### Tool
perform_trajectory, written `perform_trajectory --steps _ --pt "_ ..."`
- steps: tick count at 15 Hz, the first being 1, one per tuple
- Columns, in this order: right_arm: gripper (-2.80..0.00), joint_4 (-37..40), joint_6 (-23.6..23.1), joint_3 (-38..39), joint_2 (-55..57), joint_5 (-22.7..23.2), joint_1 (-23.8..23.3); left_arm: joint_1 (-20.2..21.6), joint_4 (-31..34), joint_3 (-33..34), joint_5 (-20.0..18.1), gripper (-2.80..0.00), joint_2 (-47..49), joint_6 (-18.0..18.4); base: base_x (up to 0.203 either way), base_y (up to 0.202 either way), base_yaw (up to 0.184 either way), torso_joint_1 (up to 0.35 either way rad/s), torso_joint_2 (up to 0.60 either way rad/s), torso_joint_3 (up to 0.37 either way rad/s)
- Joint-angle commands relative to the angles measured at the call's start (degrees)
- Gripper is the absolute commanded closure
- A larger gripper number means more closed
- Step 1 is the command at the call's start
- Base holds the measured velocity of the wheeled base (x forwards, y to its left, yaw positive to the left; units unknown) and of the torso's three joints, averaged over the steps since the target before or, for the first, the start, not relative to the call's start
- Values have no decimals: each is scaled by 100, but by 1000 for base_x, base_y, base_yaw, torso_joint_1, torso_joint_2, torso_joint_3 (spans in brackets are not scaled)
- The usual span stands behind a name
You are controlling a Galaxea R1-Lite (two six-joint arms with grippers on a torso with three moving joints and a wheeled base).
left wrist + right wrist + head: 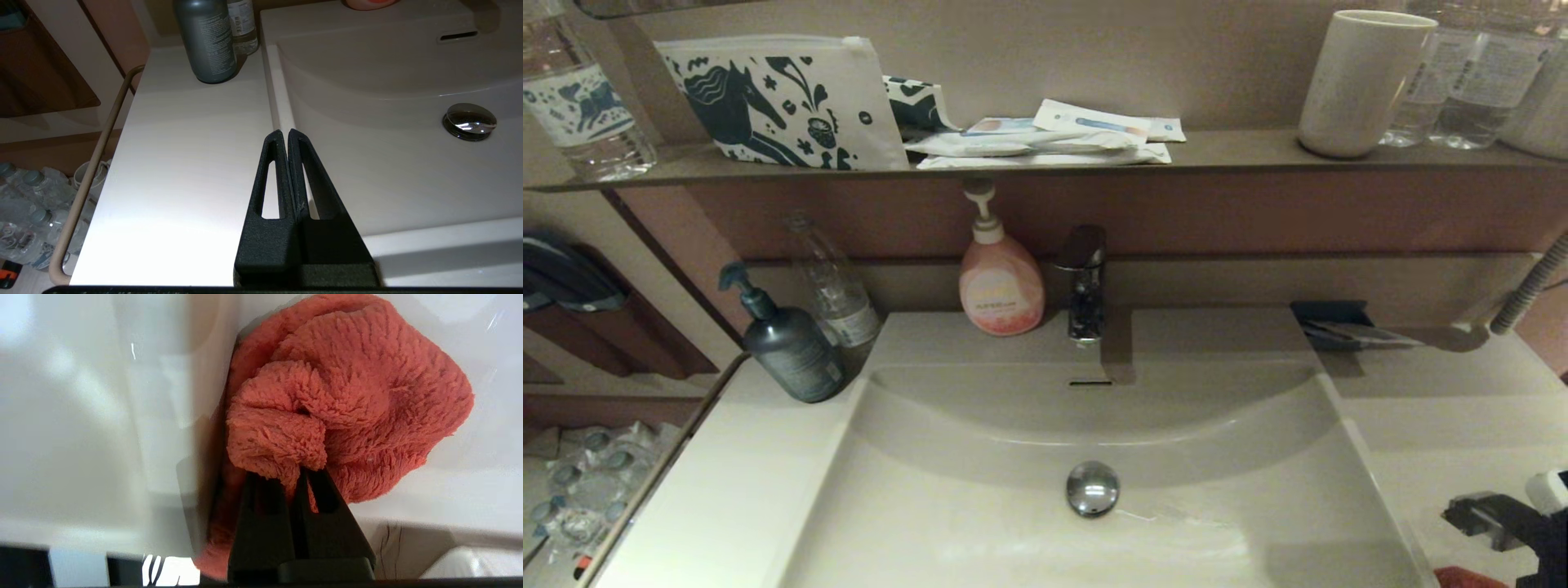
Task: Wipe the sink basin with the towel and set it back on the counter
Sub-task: Wipe the sink
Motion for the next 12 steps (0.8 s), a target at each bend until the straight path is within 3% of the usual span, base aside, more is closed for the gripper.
perform_trajectory --steps 1,7,12 --pt "0 -381 -80 31 579 -20 -216 2 -9 0 -1 0 7 5 0 0 0 0 0 0" --pt "0 -2256 -141 249 1643 161 -518 2 -1 0 -1 0 7 5 0 0 0 0 0 0" --pt "0 -2638 -615 152 1832 152 -945 2 -2 0 -1 0 7 5 0 0 0 0 0 0"
